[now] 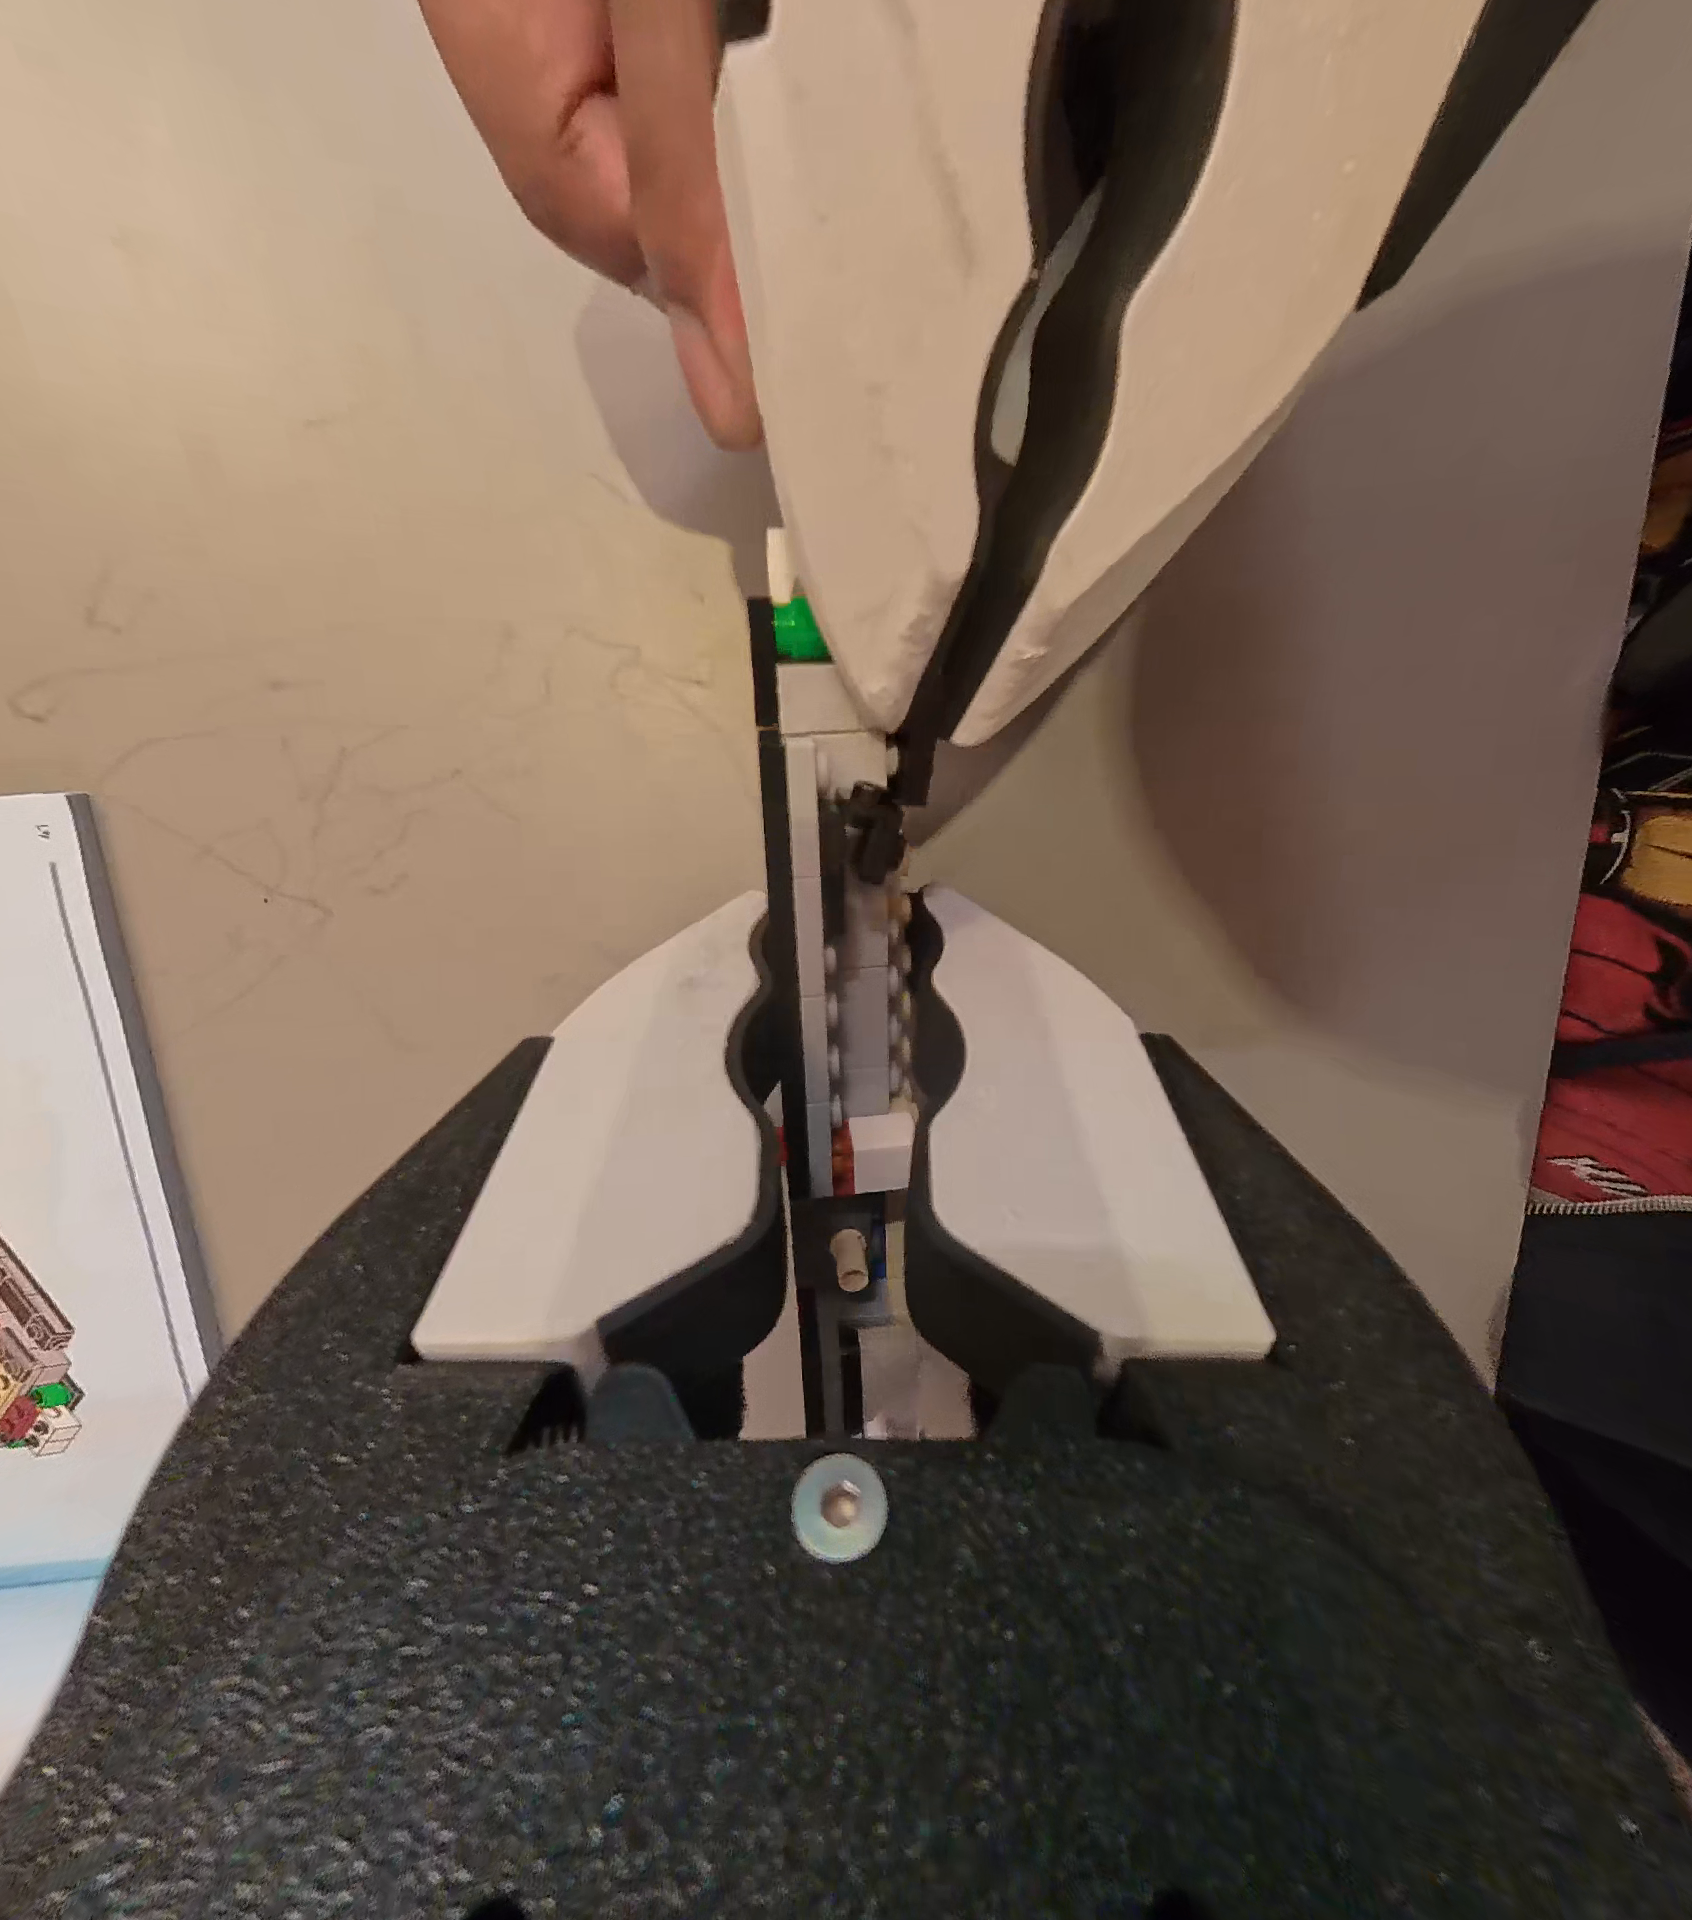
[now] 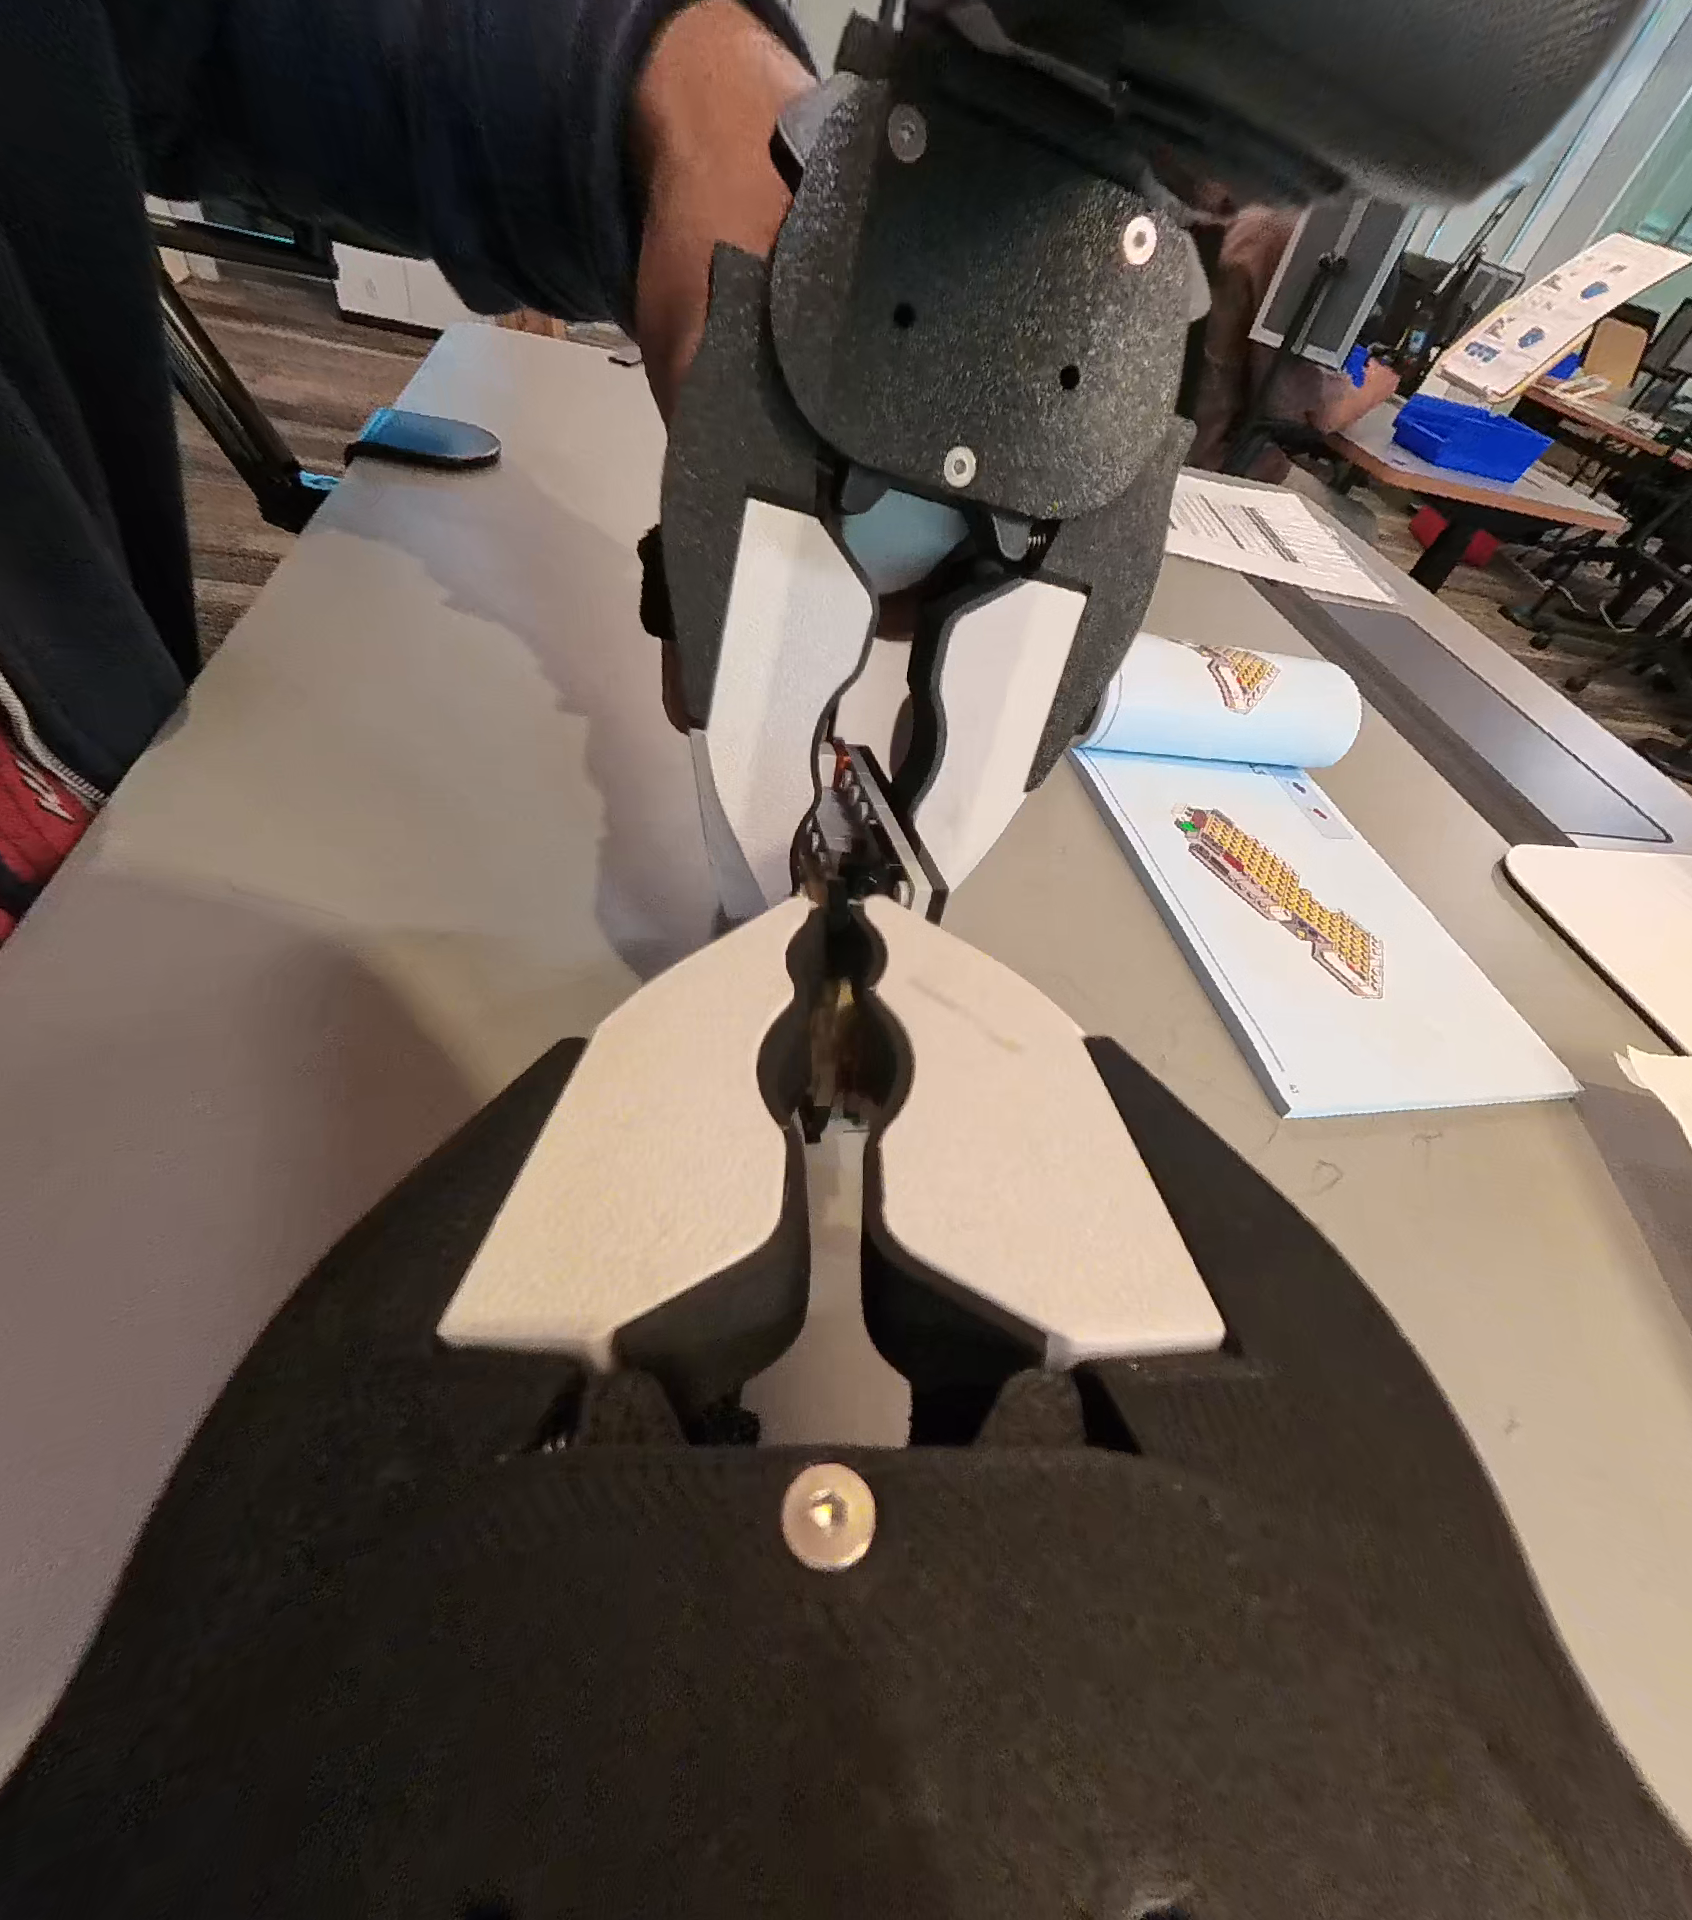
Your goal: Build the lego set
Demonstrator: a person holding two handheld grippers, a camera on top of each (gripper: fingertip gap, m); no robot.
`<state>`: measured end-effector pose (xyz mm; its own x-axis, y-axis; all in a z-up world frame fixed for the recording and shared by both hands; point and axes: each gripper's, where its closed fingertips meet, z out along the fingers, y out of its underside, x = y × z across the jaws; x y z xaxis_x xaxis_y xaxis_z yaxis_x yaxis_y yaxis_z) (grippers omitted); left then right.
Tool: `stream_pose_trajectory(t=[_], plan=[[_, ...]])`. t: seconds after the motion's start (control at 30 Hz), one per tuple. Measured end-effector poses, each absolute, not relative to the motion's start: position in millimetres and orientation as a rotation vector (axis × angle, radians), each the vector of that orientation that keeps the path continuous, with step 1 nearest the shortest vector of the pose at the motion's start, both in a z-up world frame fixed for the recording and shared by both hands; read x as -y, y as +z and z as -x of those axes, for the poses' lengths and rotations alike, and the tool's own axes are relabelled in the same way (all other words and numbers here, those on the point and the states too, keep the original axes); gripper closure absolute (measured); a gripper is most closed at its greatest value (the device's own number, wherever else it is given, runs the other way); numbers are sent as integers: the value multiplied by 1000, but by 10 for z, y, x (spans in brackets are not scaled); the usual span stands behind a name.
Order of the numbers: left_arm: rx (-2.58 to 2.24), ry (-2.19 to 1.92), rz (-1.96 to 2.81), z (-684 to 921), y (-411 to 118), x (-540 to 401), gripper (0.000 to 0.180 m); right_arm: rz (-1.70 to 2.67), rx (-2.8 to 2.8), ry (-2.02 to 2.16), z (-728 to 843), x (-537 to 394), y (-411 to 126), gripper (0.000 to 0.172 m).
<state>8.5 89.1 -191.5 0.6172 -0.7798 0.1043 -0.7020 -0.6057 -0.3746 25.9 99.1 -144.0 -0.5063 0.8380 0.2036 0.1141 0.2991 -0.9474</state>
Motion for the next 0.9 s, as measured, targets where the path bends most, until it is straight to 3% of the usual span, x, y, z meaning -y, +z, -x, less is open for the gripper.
stream_pose_trajectory(t=[0.03, 0.9], plan=[[-1199, -371, 2551, -74, -1920, -895, 159, 855, 1840, 1254, -257, -996, -1444, 168], [-1165, -449, 2594, -67, -1945, -861, 159, 954, 1807, 1292, -215, -1091, -1465, 156]])
